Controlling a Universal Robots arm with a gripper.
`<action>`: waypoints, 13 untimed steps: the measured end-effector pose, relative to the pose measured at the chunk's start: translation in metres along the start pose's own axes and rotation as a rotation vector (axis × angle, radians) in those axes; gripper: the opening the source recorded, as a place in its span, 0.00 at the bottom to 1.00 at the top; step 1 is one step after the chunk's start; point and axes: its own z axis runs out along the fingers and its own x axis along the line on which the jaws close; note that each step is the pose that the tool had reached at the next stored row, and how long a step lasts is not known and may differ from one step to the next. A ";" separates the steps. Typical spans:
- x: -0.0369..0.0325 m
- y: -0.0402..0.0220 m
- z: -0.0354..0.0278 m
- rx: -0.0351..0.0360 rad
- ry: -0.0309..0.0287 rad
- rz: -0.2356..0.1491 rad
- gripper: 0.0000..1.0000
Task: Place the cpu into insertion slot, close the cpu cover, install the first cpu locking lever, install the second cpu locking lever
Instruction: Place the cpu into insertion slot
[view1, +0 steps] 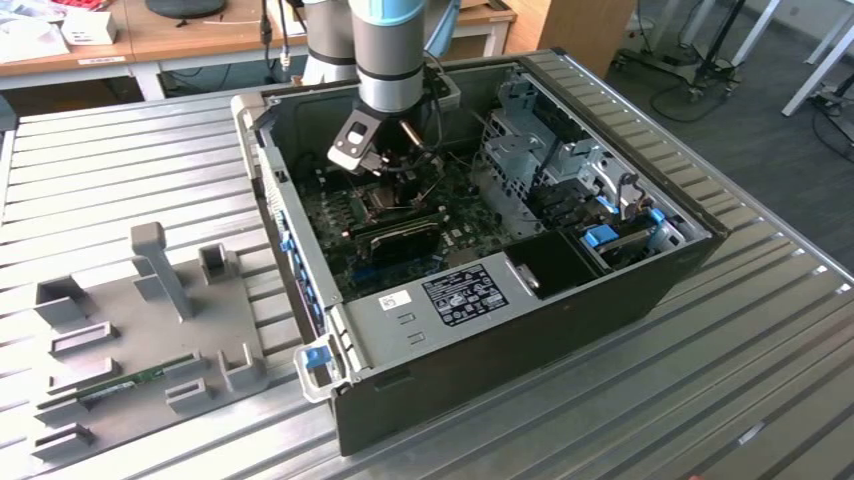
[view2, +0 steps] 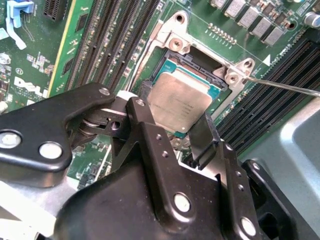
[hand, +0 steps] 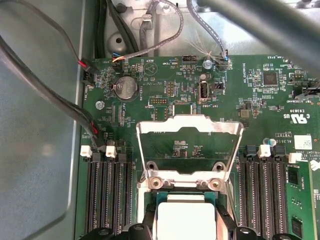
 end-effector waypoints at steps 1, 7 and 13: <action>0.0000 -0.0003 0.0000 -0.0004 0.0001 0.000 0.54; -0.0001 -0.0016 -0.0002 -0.0008 -0.0001 0.000 0.54; -0.0001 -0.0021 -0.0002 -0.0008 0.0000 0.000 0.54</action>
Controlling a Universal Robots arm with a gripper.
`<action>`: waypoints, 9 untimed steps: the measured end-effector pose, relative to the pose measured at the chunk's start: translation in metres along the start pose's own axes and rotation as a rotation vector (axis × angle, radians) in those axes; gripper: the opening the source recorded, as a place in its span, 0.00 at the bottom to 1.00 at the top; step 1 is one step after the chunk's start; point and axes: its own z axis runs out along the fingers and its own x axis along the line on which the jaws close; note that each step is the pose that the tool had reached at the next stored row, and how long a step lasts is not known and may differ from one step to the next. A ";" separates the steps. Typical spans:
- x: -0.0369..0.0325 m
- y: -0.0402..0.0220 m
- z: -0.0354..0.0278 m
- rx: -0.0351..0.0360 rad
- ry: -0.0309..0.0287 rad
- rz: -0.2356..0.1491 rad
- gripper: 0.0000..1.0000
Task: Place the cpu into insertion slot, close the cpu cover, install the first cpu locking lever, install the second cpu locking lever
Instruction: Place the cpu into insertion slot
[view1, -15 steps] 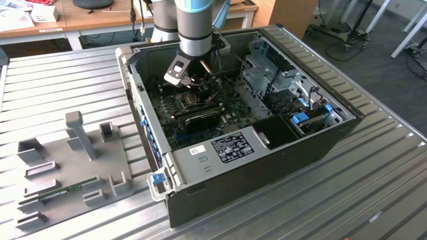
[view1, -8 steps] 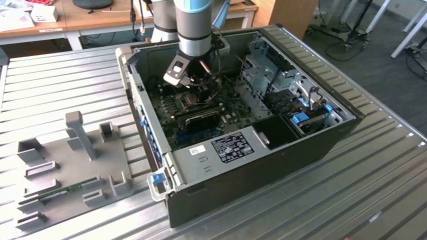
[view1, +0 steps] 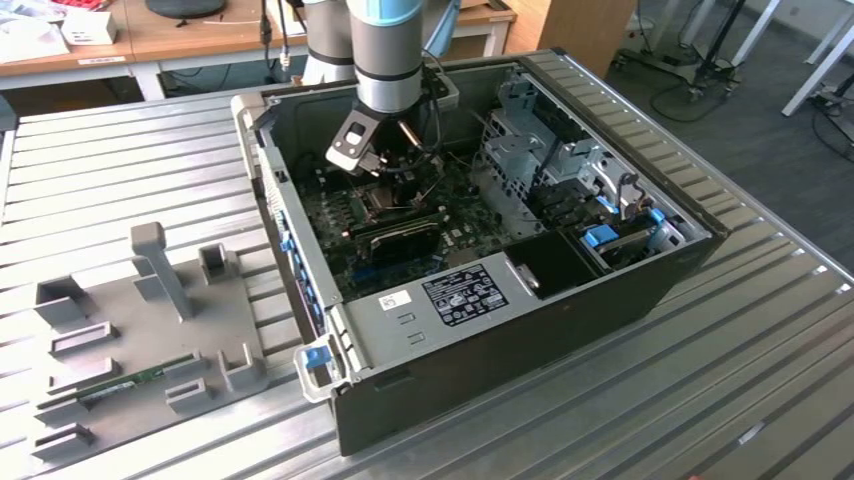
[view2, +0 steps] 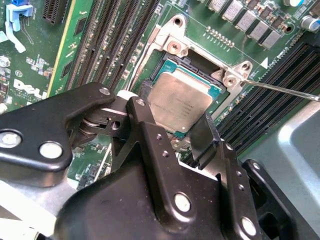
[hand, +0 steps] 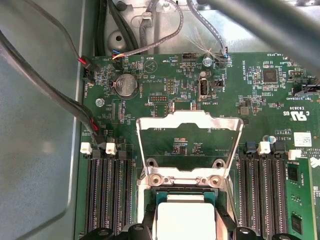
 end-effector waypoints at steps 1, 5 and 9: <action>0.0000 0.0000 0.0000 0.0000 -0.0001 0.000 0.54; 0.0000 -0.0001 0.0000 0.0001 -0.0001 0.000 0.54; -0.0001 -0.0002 0.0003 0.0002 -0.0002 0.000 0.54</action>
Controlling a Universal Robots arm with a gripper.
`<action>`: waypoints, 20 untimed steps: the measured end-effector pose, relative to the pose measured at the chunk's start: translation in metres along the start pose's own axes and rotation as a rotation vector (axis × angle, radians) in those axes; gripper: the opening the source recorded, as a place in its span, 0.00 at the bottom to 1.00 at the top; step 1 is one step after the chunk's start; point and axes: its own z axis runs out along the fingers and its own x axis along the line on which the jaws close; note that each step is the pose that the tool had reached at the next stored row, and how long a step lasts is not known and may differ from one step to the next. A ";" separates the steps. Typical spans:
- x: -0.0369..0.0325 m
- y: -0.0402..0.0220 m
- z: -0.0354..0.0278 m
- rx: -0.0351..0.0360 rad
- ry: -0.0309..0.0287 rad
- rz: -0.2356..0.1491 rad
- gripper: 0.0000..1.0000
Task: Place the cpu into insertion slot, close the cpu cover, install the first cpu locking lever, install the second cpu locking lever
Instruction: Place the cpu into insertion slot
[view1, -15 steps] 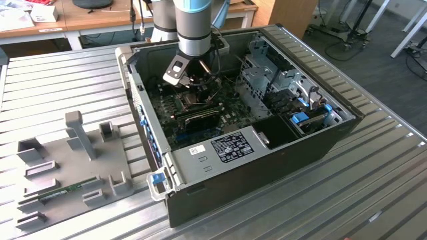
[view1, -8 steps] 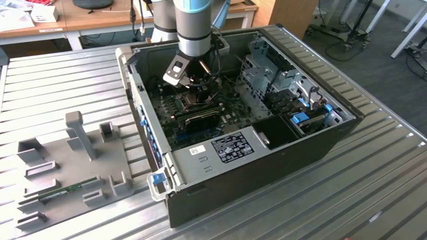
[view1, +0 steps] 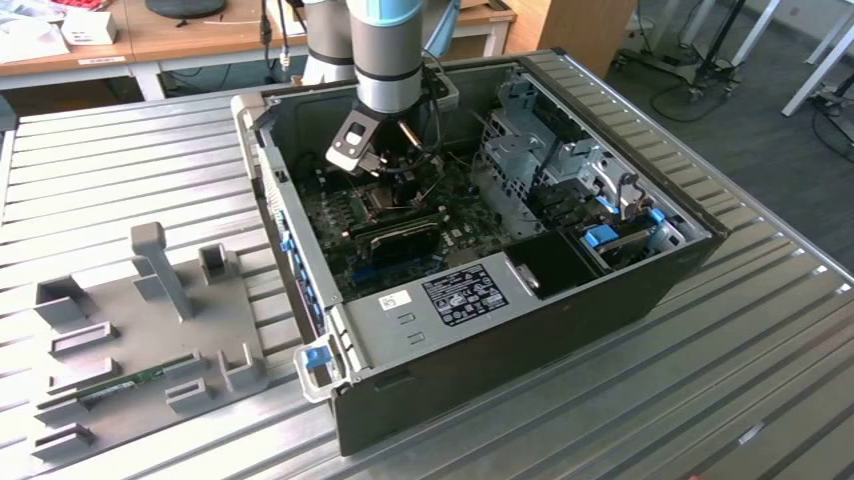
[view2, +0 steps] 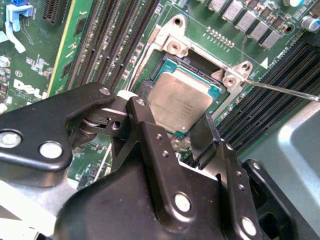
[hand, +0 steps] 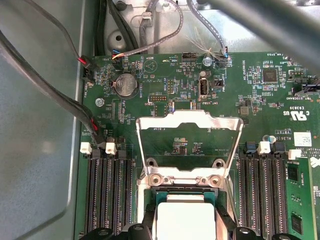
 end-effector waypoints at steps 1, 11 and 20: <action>0.0000 0.0000 0.0000 0.0000 0.0000 0.000 0.54; 0.0001 0.0000 0.0002 -0.0001 0.0001 0.000 0.54; 0.0001 0.0000 0.0003 -0.0001 0.0002 0.000 0.62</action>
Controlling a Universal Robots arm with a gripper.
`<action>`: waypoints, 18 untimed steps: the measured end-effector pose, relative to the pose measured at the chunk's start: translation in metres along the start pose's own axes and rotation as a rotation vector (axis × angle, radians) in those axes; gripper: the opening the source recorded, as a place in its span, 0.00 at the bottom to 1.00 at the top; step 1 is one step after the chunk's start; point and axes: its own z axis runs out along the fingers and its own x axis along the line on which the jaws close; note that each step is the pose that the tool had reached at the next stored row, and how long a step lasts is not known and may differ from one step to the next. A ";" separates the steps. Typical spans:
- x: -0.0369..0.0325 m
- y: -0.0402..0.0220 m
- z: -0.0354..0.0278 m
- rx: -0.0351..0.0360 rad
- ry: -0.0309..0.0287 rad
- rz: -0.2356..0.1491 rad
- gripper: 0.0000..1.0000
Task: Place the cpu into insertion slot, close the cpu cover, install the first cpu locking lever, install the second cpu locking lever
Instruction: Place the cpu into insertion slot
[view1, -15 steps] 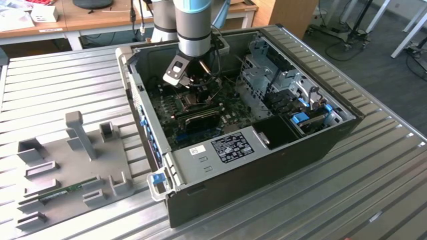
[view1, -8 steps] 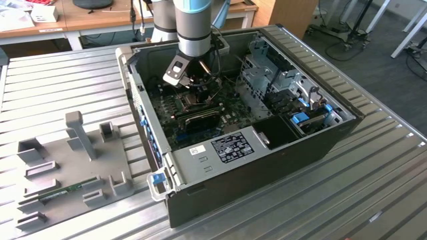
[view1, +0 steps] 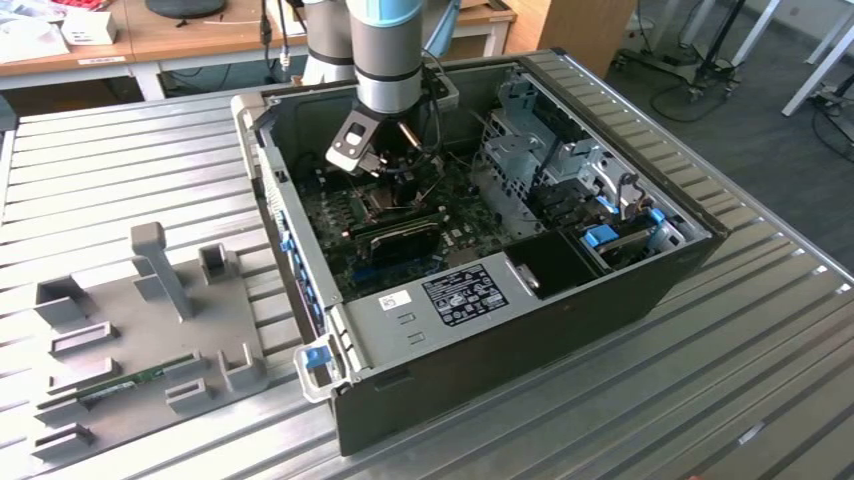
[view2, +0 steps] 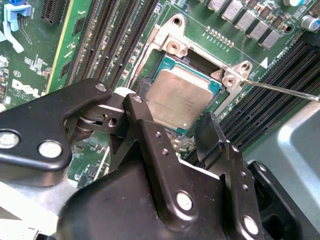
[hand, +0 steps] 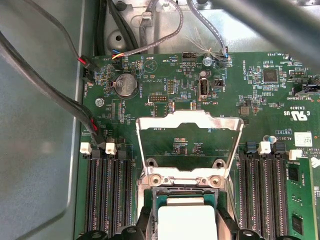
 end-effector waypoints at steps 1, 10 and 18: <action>0.0000 0.0000 0.0000 0.0000 0.0000 0.000 0.62; 0.0000 0.0002 0.0002 -0.0009 -0.0036 0.039 0.62; 0.0000 0.0002 0.0002 -0.0010 -0.0037 0.040 0.62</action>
